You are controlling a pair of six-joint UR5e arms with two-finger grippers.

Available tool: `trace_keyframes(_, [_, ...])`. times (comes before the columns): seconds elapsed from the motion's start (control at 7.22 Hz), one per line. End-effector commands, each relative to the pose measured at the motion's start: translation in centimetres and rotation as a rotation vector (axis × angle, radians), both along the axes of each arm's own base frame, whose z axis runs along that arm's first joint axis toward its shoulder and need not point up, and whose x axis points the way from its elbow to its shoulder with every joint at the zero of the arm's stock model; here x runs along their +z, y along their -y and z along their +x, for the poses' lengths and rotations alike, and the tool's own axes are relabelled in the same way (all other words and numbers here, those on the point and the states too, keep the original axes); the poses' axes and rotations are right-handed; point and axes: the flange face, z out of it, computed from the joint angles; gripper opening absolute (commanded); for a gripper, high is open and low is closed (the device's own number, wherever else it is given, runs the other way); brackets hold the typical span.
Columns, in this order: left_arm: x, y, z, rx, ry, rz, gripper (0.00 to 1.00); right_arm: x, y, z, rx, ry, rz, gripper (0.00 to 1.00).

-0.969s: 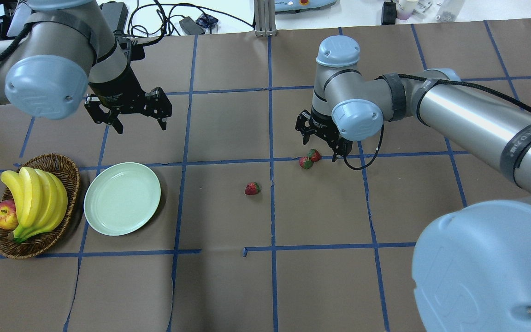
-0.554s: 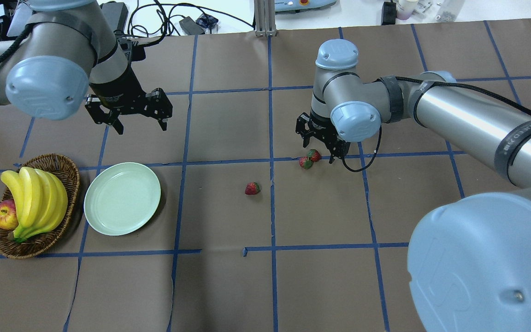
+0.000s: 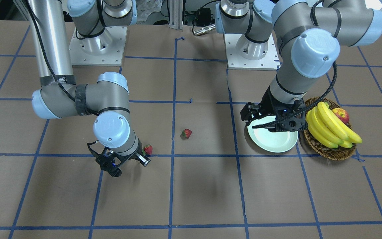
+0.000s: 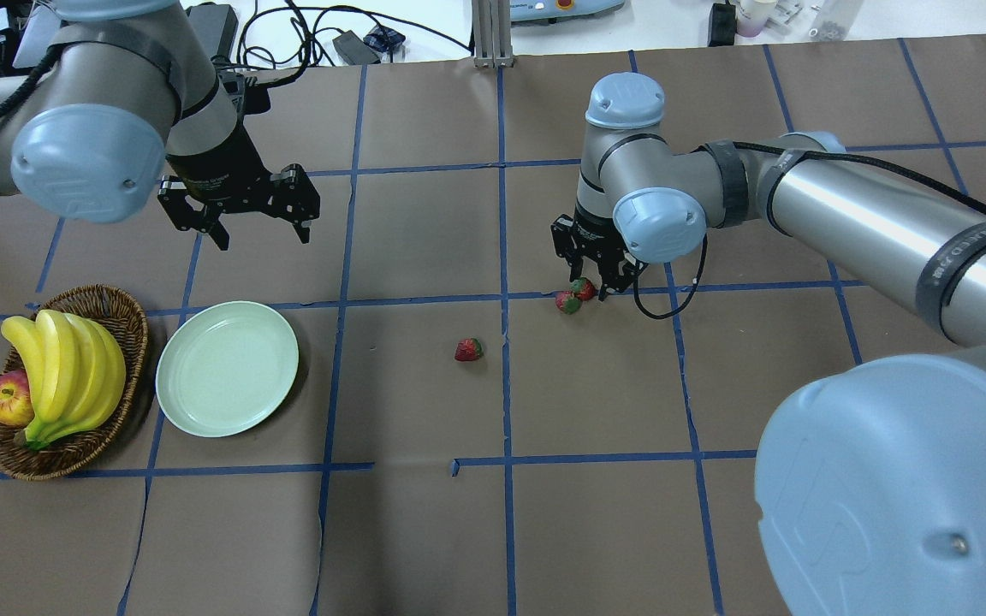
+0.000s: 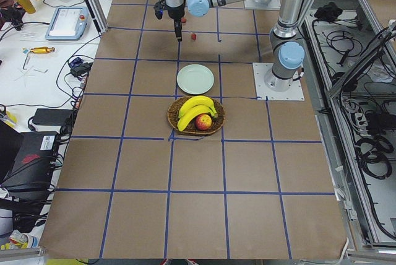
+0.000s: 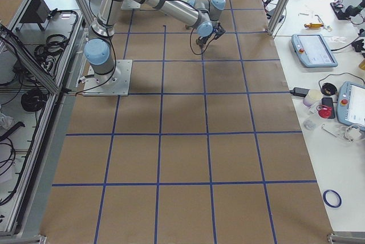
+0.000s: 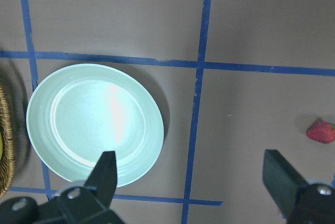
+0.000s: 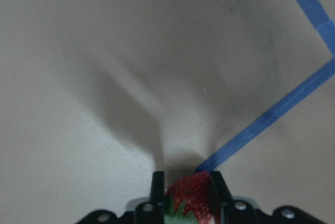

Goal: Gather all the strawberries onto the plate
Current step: 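Carry the strawberry with the right gripper and set it beside the first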

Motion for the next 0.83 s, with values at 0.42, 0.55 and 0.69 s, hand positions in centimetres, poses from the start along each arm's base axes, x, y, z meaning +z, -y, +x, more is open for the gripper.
trace_keyframes(0.42, [0.1, 0.0, 0.0, -0.001, 0.002, -0.001, 1.0, 8.6, 2.1, 1.3, 0.04, 0.032, -0.12, 0.0])
trace_keyframes(0.55, [0.1, -0.1, 0.0, -0.004, 0.003, -0.001, 1.0, 9.3, 0.9, 4.8, 0.103, 0.081, -0.135, 0.0])
trace_keyframes(0.69, [0.3, 0.0, 0.4, -0.009, 0.005, -0.004, 1.0, 9.3, -0.5, 8.2, 0.159, 0.09, -0.14, 0.0])
